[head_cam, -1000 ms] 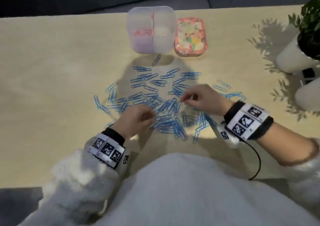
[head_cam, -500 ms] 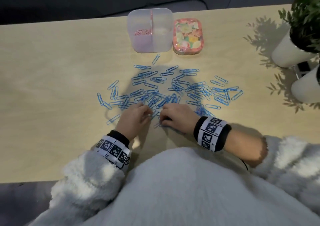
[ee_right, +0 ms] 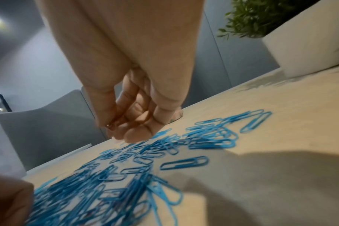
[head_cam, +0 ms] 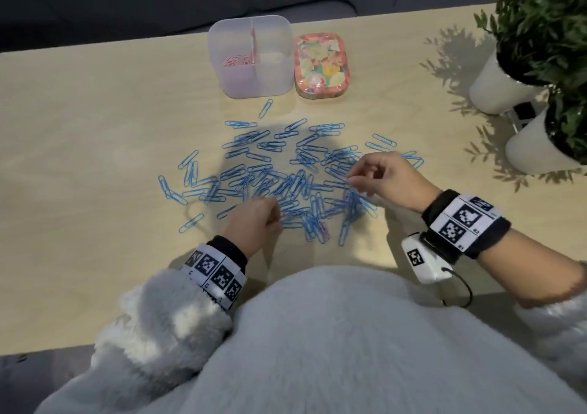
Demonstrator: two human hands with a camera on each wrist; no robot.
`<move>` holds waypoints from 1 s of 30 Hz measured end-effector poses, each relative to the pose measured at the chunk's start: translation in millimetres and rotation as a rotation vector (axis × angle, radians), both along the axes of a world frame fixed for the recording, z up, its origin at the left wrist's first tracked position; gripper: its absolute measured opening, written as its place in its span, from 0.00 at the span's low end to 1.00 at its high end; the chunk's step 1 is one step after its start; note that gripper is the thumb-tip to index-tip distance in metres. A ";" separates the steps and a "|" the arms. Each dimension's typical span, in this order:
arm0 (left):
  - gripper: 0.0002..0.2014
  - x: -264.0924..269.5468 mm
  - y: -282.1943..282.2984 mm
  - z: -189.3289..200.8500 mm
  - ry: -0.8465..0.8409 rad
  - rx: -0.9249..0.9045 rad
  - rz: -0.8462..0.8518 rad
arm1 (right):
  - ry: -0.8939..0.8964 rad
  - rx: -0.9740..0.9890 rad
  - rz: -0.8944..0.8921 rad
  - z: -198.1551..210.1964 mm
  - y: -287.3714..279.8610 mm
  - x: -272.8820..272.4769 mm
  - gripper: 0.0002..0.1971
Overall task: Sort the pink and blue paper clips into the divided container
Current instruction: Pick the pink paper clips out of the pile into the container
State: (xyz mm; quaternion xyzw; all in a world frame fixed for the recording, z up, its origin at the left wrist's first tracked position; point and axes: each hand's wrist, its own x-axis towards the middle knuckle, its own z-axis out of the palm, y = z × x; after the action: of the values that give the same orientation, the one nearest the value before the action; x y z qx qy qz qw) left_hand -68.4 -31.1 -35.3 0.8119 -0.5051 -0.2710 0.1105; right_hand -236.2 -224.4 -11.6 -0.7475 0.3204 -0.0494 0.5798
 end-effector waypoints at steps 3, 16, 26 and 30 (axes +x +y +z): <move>0.03 1.8 2.0 -2.9 0.059 -0.033 0.078 | 0.039 0.111 -0.053 -6.7 2.5 -3.7 0.08; 0.06 -2.0 -16.3 6.0 0.230 -0.151 0.069 | 0.431 -0.371 0.424 -29.7 51.0 16.6 0.04; 0.03 -21.4 -33.2 -3.0 0.134 0.043 -0.180 | 0.158 0.032 0.095 -23.2 17.2 -7.7 0.14; 0.06 -12.3 -33.7 3.5 0.053 -0.013 -0.199 | 0.088 0.323 -0.154 -19.7 1.6 -21.7 0.11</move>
State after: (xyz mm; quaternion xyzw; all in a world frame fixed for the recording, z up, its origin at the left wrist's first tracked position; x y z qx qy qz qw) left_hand -80.7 -64.7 -31.9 0.7495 -0.5820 -0.2988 0.1017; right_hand -257.9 -222.8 -31.3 -0.6195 0.4053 -0.0087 0.6723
